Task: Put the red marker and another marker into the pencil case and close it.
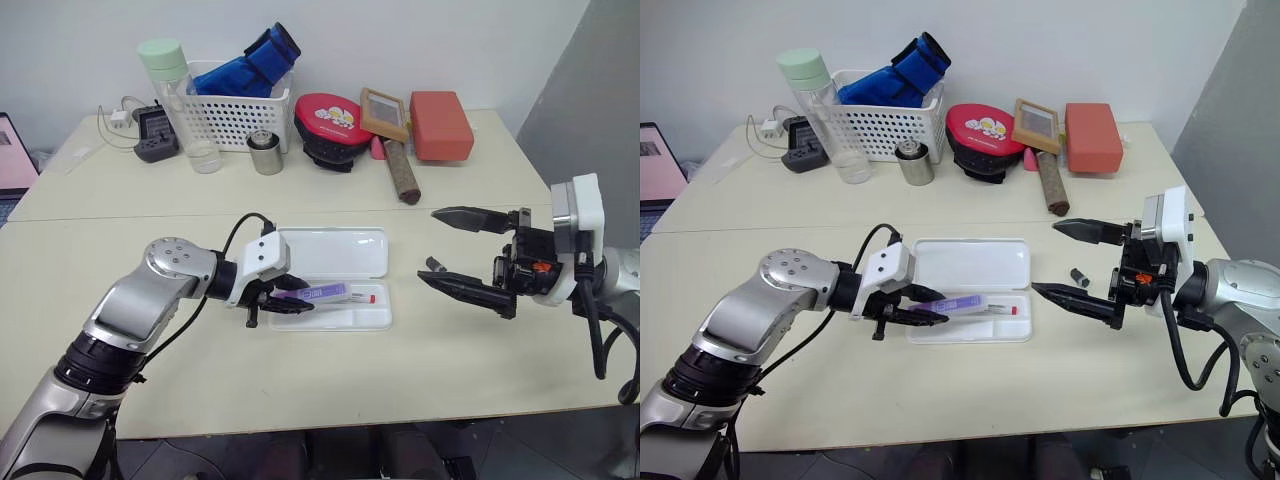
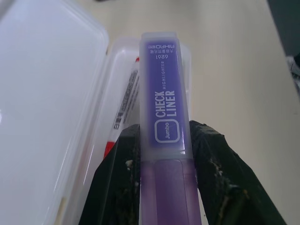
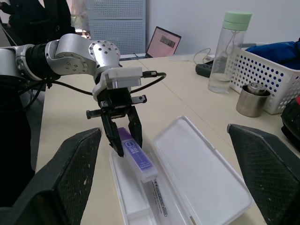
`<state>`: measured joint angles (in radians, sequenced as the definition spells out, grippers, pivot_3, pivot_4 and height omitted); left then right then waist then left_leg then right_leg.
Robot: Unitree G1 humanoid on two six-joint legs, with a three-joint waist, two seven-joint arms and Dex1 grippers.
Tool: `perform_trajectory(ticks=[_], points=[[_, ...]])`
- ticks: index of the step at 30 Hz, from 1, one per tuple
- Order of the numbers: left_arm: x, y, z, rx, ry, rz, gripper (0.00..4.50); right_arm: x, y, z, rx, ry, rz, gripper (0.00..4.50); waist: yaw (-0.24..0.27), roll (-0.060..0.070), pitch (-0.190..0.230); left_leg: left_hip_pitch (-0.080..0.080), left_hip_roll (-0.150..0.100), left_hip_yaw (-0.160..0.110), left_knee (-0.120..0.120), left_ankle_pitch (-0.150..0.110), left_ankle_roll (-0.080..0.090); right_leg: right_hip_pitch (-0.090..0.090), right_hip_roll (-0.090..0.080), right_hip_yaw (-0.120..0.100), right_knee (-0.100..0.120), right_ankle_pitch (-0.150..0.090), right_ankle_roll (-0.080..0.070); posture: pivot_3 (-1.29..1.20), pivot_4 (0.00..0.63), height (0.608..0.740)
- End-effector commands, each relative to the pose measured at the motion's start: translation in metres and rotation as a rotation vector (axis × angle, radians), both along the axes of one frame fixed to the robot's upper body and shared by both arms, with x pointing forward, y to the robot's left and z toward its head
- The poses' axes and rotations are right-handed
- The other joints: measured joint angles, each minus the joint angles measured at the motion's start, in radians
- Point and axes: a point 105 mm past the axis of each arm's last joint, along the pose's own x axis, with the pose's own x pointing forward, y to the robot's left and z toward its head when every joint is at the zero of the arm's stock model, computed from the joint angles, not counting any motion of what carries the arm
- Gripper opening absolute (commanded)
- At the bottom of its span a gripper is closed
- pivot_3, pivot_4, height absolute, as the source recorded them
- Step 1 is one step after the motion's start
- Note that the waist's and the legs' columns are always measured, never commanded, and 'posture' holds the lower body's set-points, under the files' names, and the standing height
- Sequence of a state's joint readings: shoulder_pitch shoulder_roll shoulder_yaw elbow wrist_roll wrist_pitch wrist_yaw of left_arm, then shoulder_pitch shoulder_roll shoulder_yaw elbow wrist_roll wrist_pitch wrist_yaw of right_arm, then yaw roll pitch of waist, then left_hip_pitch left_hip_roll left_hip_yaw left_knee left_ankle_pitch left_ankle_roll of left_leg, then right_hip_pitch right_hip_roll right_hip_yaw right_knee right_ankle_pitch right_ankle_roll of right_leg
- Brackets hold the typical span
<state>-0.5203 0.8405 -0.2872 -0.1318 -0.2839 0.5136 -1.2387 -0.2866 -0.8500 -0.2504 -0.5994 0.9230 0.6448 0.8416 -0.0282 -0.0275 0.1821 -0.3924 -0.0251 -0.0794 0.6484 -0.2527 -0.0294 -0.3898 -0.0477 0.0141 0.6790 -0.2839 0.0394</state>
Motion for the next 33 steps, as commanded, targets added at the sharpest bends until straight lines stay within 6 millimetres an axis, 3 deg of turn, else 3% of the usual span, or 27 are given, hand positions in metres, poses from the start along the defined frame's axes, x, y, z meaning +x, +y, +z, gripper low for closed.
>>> perform_trajectory(ticks=[1, 32, 33], points=[[-0.001, 0.007, -0.008, 0.024, 0.011, -0.015, 1.23, -0.008, 0.0, 0.009, 0.006, -0.053, -0.007, 4.5, -0.001, 0.0, 0.0, 0.0, 0.0, 0.0, 0.0, 0.0, 0.0, 0.0, 0.0, 0.0, 0.0, 0.0, 0.0, 0.0, 0.15, 0.74], [0.009, -0.002, -0.008, 0.104, -0.044, -0.165, 1.23, -0.011, 0.002, 0.007, 0.025, -0.053, -0.022, 4.5, -0.001, 0.0, 0.0, 0.0, 0.0, 0.0, 0.0, 0.0, 0.0, 0.0, 0.0, -0.001, 0.0, 0.0, 0.0, 0.0, 0.15, 0.74], [0.009, -0.003, -0.008, 0.101, -0.04, -0.163, 1.58, -0.01, 0.001, 0.007, 0.024, -0.053, -0.022, 4.5, -0.001, 0.0, 0.0, 0.0, 0.0, 0.0, 0.0, 0.0, 0.0, 0.0, 0.0, -0.001, 0.0, 0.0, 0.0, 0.0, 0.15, 0.74]])
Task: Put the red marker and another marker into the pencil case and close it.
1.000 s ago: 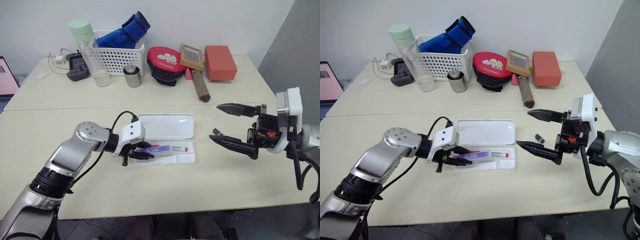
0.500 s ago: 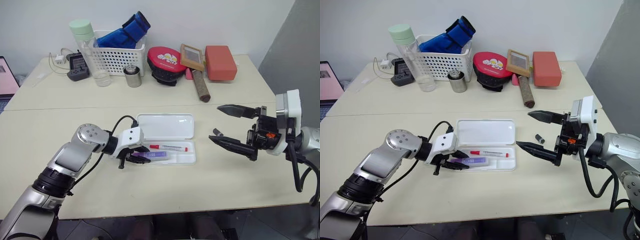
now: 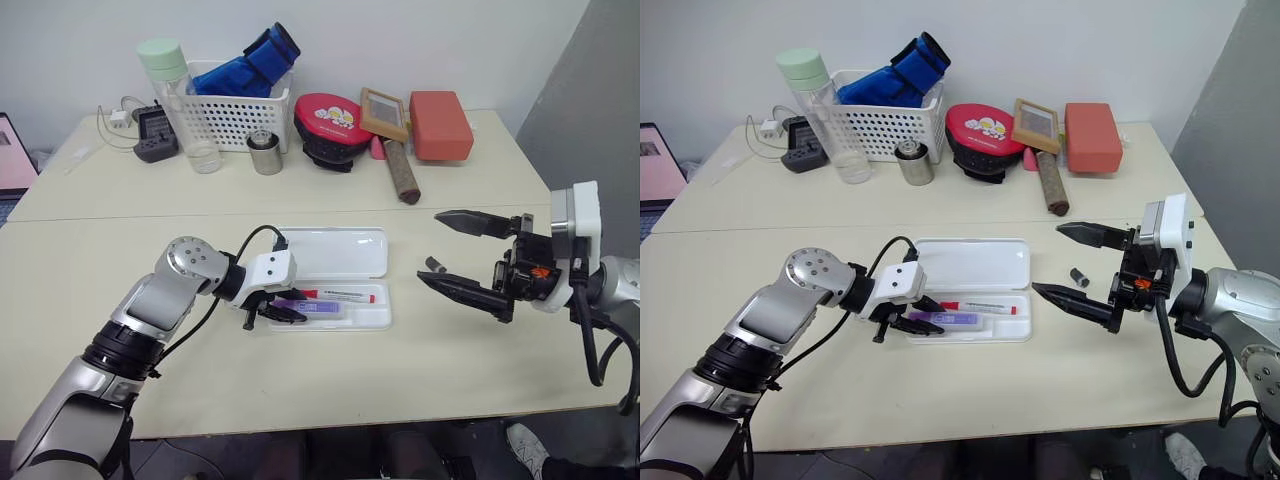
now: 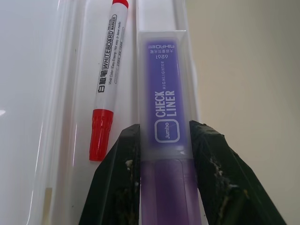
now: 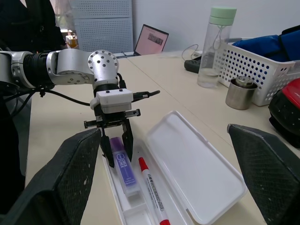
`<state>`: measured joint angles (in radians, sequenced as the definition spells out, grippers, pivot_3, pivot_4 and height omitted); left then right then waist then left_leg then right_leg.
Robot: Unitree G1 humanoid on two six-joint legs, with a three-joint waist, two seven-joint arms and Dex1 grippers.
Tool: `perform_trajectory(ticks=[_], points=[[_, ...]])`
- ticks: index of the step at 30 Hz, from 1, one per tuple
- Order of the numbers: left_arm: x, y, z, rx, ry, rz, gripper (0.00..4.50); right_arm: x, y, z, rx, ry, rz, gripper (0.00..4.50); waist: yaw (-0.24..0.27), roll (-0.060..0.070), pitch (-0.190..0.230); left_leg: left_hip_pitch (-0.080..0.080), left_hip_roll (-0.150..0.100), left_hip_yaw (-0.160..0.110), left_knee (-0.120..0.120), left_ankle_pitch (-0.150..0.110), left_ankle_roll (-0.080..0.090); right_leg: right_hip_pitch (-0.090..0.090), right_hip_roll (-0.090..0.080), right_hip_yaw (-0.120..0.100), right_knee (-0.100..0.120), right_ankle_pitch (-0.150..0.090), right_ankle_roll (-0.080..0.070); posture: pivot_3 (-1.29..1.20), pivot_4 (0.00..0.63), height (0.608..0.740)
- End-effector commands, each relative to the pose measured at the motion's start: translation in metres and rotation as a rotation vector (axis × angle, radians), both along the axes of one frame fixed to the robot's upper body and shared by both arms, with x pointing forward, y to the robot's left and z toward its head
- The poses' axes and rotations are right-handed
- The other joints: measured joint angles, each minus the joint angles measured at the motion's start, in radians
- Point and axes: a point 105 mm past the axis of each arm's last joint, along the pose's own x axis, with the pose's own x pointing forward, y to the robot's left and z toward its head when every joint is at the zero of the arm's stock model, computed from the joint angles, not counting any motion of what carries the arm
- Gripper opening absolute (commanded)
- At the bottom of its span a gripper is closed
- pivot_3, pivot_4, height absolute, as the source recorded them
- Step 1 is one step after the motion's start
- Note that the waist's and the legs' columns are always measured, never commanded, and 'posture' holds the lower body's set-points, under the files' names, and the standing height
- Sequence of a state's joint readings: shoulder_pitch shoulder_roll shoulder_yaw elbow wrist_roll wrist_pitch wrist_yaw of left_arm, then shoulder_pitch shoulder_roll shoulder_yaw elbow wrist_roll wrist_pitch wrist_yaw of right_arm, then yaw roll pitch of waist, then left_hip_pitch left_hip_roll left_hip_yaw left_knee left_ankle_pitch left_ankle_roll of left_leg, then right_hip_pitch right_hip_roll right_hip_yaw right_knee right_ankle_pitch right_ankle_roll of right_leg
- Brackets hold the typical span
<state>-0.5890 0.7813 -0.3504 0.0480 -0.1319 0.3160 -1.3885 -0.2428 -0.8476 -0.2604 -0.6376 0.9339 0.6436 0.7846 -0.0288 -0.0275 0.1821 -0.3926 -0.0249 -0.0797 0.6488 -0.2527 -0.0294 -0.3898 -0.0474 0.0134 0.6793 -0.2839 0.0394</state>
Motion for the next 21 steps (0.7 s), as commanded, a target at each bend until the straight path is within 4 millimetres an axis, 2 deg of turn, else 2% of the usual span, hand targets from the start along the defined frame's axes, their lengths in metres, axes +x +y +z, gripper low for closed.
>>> perform_trajectory(ticks=[1, 13, 21], points=[[0.001, -0.004, 0.008, -0.004, -0.024, -0.021, 1.93, -0.008, 0.001, 0.011, 0.013, -0.06, 0.018, 4.5, 0.0, 0.0, 0.0, 0.0, 0.0, 0.0, 0.0, 0.0, 0.0, 0.0, 0.0, 0.0, 0.0, 0.0, 0.0, 0.0, 0.15, 0.74], [-0.001, -0.006, 0.012, -0.02, -0.014, -0.015, 4.42, -0.009, 0.002, 0.009, 0.005, -0.05, 0.032, 4.5, 0.0, 0.0, 0.0, 0.0, 0.0, 0.0, 0.0, 0.0, 0.0, 0.0, 0.0, 0.0, 0.0, 0.0, 0.0, 0.0, 0.15, 0.74], [-0.001, -0.009, 0.02, -0.066, -0.02, 0.004, 4.49, -0.005, 0.0, 0.007, 0.0, -0.038, 0.024, 4.5, 0.0, 0.0, 0.0, 0.0, 0.0, 0.0, 0.0, 0.0, 0.0, 0.0, 0.0, 0.0, 0.0, 0.0, 0.0, 0.0, 0.15, 0.74]])
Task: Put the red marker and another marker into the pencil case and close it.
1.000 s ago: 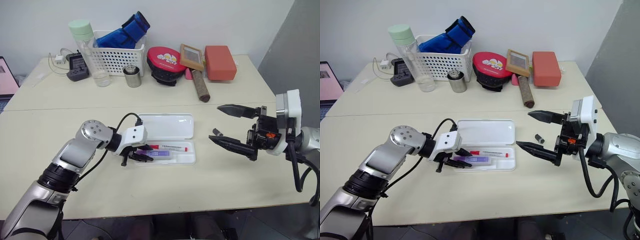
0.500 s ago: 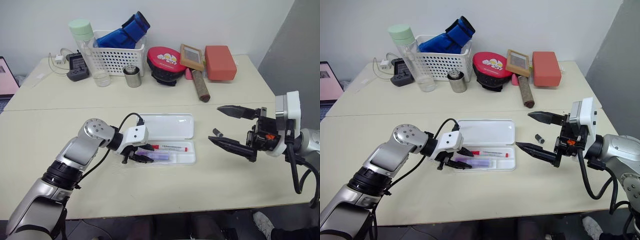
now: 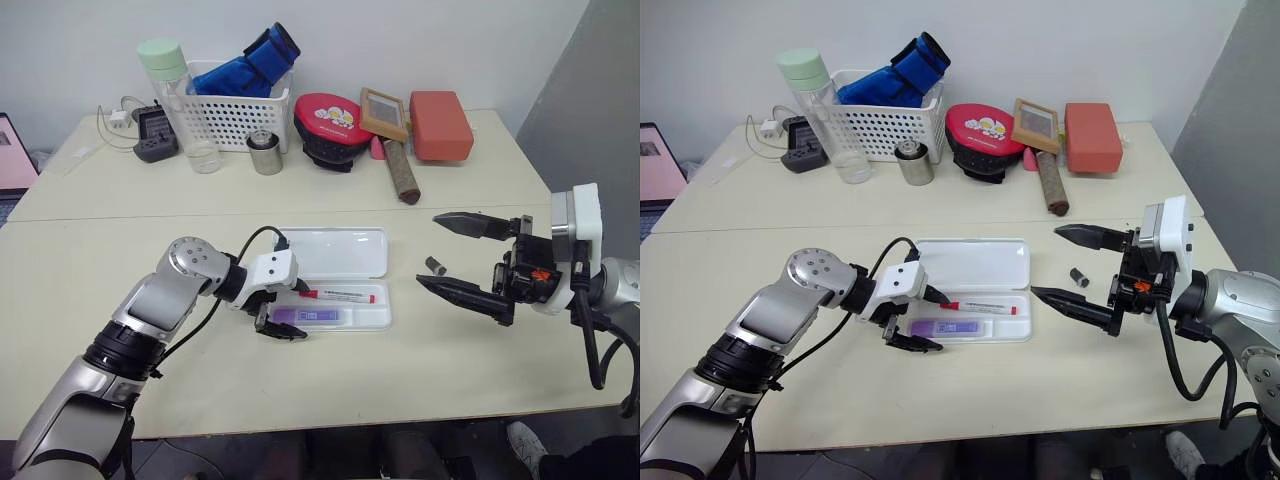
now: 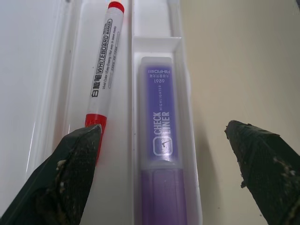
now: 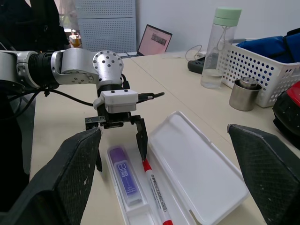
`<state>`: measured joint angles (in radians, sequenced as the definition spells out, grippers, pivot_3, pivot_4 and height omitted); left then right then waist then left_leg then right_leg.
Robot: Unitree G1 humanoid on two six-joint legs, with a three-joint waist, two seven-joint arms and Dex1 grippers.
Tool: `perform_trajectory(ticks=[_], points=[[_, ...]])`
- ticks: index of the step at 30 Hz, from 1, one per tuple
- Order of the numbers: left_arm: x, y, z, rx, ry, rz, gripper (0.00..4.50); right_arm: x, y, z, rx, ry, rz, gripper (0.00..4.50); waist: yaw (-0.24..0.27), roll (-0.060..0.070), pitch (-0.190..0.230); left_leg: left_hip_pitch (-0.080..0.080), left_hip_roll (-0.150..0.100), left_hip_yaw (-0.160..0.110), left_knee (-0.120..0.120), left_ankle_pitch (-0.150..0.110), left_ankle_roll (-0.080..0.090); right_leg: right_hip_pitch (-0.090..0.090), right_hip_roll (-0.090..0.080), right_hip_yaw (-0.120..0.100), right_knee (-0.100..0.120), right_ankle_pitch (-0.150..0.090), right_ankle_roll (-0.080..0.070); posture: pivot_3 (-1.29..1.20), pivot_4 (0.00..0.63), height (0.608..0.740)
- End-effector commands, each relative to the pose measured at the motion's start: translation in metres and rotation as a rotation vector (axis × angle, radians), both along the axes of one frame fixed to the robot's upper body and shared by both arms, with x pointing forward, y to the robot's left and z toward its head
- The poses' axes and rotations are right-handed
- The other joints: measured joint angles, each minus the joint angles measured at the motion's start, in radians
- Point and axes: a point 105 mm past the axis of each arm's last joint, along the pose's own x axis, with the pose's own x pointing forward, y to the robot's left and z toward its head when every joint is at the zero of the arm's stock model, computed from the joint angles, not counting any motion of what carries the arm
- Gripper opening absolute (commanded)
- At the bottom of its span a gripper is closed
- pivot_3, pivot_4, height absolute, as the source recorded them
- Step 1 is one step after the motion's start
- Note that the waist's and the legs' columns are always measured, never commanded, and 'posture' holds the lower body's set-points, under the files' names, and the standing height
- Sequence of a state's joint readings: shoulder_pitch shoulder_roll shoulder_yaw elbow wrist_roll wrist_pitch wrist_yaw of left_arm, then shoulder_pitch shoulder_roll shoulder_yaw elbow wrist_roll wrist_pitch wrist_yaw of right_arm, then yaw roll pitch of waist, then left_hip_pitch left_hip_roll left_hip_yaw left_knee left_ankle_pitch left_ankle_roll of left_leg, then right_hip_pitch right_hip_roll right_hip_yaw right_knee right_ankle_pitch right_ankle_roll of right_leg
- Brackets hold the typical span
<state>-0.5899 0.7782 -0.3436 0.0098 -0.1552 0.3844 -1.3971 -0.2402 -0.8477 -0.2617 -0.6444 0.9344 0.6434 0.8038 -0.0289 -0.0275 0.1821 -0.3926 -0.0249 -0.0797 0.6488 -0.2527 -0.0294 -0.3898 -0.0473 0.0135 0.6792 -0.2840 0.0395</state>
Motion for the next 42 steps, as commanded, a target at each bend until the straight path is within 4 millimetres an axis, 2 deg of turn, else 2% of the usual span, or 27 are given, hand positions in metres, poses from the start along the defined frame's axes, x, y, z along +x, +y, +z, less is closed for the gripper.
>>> perform_trajectory(ticks=[1, 3, 6, 9, 11, 13, 16, 21, 26, 29, 34, 42], points=[[0.005, -0.007, 0.022, -0.08, -0.068, 0.011, 4.49, -0.001, -0.002, 0.007, 0.013, -0.036, -0.005, 4.5, 0.0, 0.0, 0.0, 0.0, 0.0, 0.0, 0.0, 0.0, 0.0, 0.0, 0.0, 0.0, 0.0, 0.0, 0.0, 0.0, 0.15, 0.74], [0.015, -0.018, 0.044, -0.216, -0.121, 0.061, 4.49, 0.01, -0.008, 0.003, 0.005, -0.025, -0.068, 4.5, 0.001, 0.0, 0.0, 0.0, 0.0, 0.0, 0.0, 0.0, 0.0, 0.0, 0.0, 0.0, 0.0, 0.0, 0.0, 0.0, 0.15, 0.74], [0.025, -0.039, 0.075, -0.429, -0.174, 0.127, 4.49, 0.05, -0.034, -0.029, -0.097, 0.056, -0.318, 4.5, 0.002, 0.0, 0.0, -0.001, 0.0, 0.0, 0.001, 0.0, 0.0, 0.0, 0.0, -0.001, 0.0, 0.0, 0.0, 0.0, 0.15, 0.74], [0.028, -0.054, 0.09, -0.552, -0.196, 0.168, 4.49, 0.076, -0.052, -0.05, -0.141, 0.116, -0.474, 4.5, 0.002, 0.0, 0.0, 0.0, 0.0, 0.0, 0.002, 0.0, 0.0, 0.001, 0.0, 0.0, 0.0, 0.0, 0.0, 0.0, 0.15, 0.74], [0.022, -0.066, 0.094, -0.602, -0.207, 0.154, 4.49, 0.086, -0.056, -0.065, -0.161, 0.173, -0.515, 4.5, 0.001, 0.0, 0.0, -0.001, -0.001, 0.0, 0.002, 0.0, 0.0, 0.0, -0.001, 0.0, 0.0, 0.0, 0.0, 0.0, 0.15, 0.74], [0.016, -0.079, 0.094, -0.631, -0.193, 0.146, 4.49, 0.097, -0.058, -0.09, -0.186, 0.265, -0.556, 4.5, -0.002, 0.0, 0.0, -0.001, 0.0, 0.0, 0.002, 0.0, 0.0, 0.0, -0.001, 0.001, 0.0, 0.0, 0.0, 0.0, 0.15, 0.74], [0.008, -0.089, 0.092, -0.638, -0.19, 0.12, 4.49, 0.112, -0.067, -0.11, -0.21, 0.329, -0.631, 4.5, -0.005, 0.001, 0.0, 0.0, 0.0, 0.001, 0.001, 0.0, 0.0, 0.0, 0.0, 0.002, 0.001, 0.0, 0.0, 0.0, 0.15, 0.74], [0.001, -0.094, 0.087, -0.618, -0.194, 0.097, 4.49, 0.12, -0.066, -0.127, -0.241, 0.368, -0.633, 4.5, 0.0, 0.001, 0.0, 0.0, 0.0, 0.001, 0.002, 0.0, 0.0, 0.0, 0.0, 0.002, 0.001, 0.0, 0.0, 0.0, 0.15, 0.74], [0.004, -0.094, 0.089, -0.617, -0.211, 0.104, 4.49, 0.126, -0.065, -0.143, -0.278, 0.401, -0.641, 4.5, -0.002, 0.001, 0.0, 0.0, 0.0, 0.001, 0.002, 0.0, 0.0, 0.0, 0.0, 0.001, 0.001, 0.0, 0.0, 0.0, 0.15, 0.74], [0.005, -0.094, 0.09, -0.618, -0.217, 0.107, 4.5, 0.126, -0.063, -0.142, -0.282, 0.386, -0.628, 3.98, -0.001, 0.001, 0.0, 0.001, 0.0, 0.001, 0.002, 0.0, 0.0, 0.0, 0.0, 0.001, 0.001, 0.0, 0.0, 0.0, 0.15, 0.74], [0.008, -0.092, 0.091, -0.619, -0.229, 0.125, 4.5, 0.122, -0.06, -0.14, -0.293, 0.374, -0.603, 2.51, -0.002, 0.001, 0.0, 0.001, 0.0, 0.001, 0.002, 0.0, 0.0, 0.0, 0.0, 0.001, 0.001, 0.0, 0.0, 0.0, 0.15, 0.74], [0.016, -0.082, 0.091, -0.604, -0.245, 0.158, 4.5, 0.116, -0.054, -0.129, -0.281, 0.334, -0.535, 0.62, -0.002, 0.001, 0.0, 0.001, 0.0, 0.001, 0.002, 0.0, 0.0, 0.0, 0.0, 0.001, 0.001, 0.0, 0.0, 0.0, 0.15, 0.74]])
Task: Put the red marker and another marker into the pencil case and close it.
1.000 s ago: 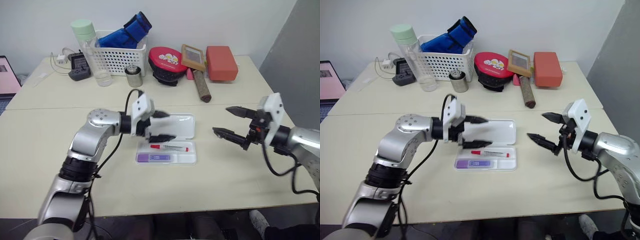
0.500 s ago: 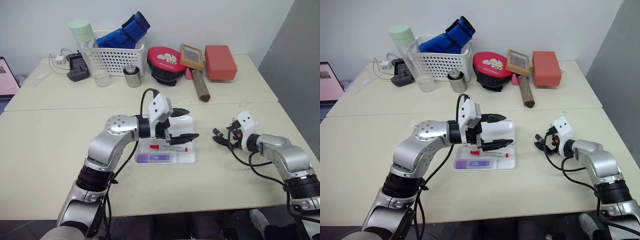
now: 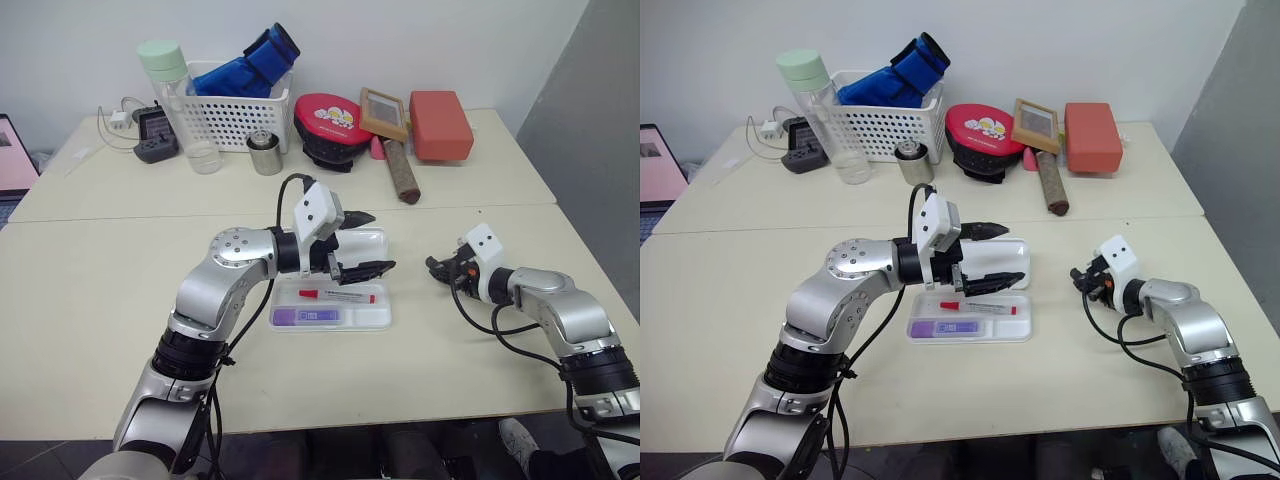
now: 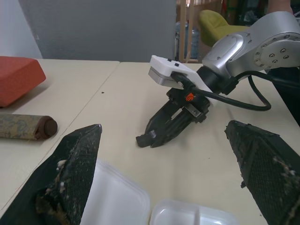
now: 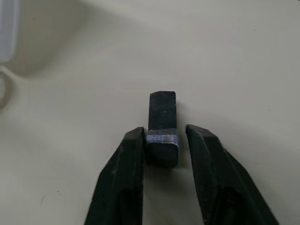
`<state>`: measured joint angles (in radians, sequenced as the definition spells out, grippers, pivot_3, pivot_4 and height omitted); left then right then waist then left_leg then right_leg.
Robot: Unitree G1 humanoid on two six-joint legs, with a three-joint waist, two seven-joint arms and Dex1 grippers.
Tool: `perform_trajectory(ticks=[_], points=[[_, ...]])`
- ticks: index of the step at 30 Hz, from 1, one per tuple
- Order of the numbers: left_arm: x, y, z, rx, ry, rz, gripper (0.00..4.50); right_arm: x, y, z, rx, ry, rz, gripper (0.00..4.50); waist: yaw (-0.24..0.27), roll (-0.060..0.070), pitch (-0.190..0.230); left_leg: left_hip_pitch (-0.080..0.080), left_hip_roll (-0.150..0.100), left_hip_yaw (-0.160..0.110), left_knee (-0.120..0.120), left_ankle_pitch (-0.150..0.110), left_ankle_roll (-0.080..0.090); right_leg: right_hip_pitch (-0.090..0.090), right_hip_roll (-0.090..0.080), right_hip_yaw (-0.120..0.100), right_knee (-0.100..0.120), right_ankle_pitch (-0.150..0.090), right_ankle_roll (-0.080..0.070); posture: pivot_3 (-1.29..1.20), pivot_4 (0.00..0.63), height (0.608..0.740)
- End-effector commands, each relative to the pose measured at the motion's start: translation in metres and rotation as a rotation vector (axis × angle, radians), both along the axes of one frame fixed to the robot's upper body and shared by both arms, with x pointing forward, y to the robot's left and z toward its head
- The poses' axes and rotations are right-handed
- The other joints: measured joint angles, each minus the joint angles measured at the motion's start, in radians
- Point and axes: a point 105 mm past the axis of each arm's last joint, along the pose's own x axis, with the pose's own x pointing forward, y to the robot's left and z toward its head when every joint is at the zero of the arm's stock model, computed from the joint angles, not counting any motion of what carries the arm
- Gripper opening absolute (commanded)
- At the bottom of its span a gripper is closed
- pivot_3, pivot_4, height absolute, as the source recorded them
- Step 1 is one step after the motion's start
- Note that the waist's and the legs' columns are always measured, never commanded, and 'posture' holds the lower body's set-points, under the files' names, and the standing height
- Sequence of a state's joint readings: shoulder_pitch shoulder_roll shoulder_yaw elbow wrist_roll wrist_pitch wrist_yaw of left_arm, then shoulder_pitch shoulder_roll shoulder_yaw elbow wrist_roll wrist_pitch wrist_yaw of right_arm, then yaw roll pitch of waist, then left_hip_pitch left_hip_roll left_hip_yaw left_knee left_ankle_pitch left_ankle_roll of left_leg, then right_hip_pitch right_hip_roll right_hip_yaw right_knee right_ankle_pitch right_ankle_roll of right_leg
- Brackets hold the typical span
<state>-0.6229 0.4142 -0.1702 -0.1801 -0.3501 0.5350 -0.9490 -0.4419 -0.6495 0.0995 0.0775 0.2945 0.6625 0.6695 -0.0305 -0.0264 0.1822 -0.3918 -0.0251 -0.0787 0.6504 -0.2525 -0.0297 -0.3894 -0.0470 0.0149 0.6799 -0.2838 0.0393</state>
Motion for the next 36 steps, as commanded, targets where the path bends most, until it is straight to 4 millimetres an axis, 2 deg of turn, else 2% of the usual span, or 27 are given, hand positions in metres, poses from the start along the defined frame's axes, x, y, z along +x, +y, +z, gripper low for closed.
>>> perform_trajectory(ticks=[1, 5, 8, 10, 12, 15, 19, 23, 36], points=[[0.0, 0.004, 0.011, -0.001, -0.053, -0.001, 4.5, -0.005, 0.007, 0.02, 0.015, -0.069, 0.073, 0.4, 0.0, 0.0, 0.0, 0.0, 0.0, 0.0, 0.0, 0.0, 0.0, 0.0, 0.0, 0.0, 0.0, 0.0, 0.0, 0.0, 0.15, 0.74], [0.001, 0.008, 0.01, 0.007, -0.055, 0.01, 4.5, -0.014, 0.018, 0.029, 0.025, -0.099, 0.167, 0.31, 0.001, 0.0, 0.0, 0.0, 0.0, 0.0, 0.0, 0.0, 0.0, 0.0, 0.0, 0.0, 0.0, 0.0, 0.0, 0.0, 0.15, 0.74], [-0.001, 0.014, 0.009, 0.022, -0.059, 0.005, 4.5, -0.025, 0.033, 0.051, 0.077, -0.164, 0.284, 0.31, -0.001, 0.0, 0.0, 0.0, 0.0, 0.0, 0.0, 0.0, 0.0, 0.0, 0.0, 0.0, 0.0, 0.0, 0.0, 0.0, 0.15, 0.74], [-0.011, 0.026, 0.007, 0.057, -0.048, -0.038, 4.5, -0.047, 0.051, 0.064, 0.112, -0.16, 0.453, 0.31, -0.003, 0.001, 0.0, 0.0, 0.0, 0.0, 0.0, 0.0, 0.0, 0.0, 0.0, 0.0, 0.0, 0.0, 0.0, 0.0, 0.15, 0.74], [-0.022, 0.038, 0.0, 0.11, -0.02, -0.083, 4.5, -0.069, 0.063, 0.064, 0.114, -0.109, 0.595, 0.31, -0.004, 0.001, 0.001, 0.0, 0.001, 0.0, -0.001, 0.0, 0.0, -0.001, 0.001, 0.0, 0.0, 0.0, 0.0, 0.0, 0.15, 0.74], [-0.034, 0.055, -0.011, 0.187, 0.013, -0.124, 4.5, -0.081, 0.074, 0.059, 0.073, -0.073, 0.679, 0.31, -0.001, 0.001, 0.001, 0.0, 0.001, -0.002, -0.002, 0.0, 0.0, 0.0, 0.001, -0.001, -0.002, 0.0, 0.0, 0.0, 0.15, 0.74], [-0.037, 0.067, -0.017, 0.231, 0.037, -0.117, 4.5, -0.081, 0.083, 0.044, 0.009, -0.032, 0.712, 0.31, 0.001, 0.001, 0.001, 0.001, 0.001, -0.001, -0.001, 0.0, 0.0, 0.0, 0.0, -0.001, -0.001, 0.0, 0.0, 0.0, 0.15, 0.74], [-0.037, 0.071, -0.017, 0.232, 0.032, -0.099, 4.5, -0.072, 0.092, 0.032, -0.025, -0.008, 0.716, 0.31, 0.001, 0.001, 0.001, 0.0, 0.0, -0.001, -0.001, 0.0, 0.0, 0.0, 0.0, -0.001, -0.001, 0.0, 0.0, 0.0, 0.15, 0.74], [-0.042, 0.071, -0.018, 0.233, 0.036, -0.091, 4.5, -0.065, 0.1, 0.023, -0.061, 0.019, 0.742, 0.31, 0.001, 0.001, 0.001, 0.0, 0.001, -0.001, -0.001, 0.0, 0.0, 0.0, 0.0, -0.001, -0.001, 0.0, 0.0, 0.0, 0.15, 0.74]])
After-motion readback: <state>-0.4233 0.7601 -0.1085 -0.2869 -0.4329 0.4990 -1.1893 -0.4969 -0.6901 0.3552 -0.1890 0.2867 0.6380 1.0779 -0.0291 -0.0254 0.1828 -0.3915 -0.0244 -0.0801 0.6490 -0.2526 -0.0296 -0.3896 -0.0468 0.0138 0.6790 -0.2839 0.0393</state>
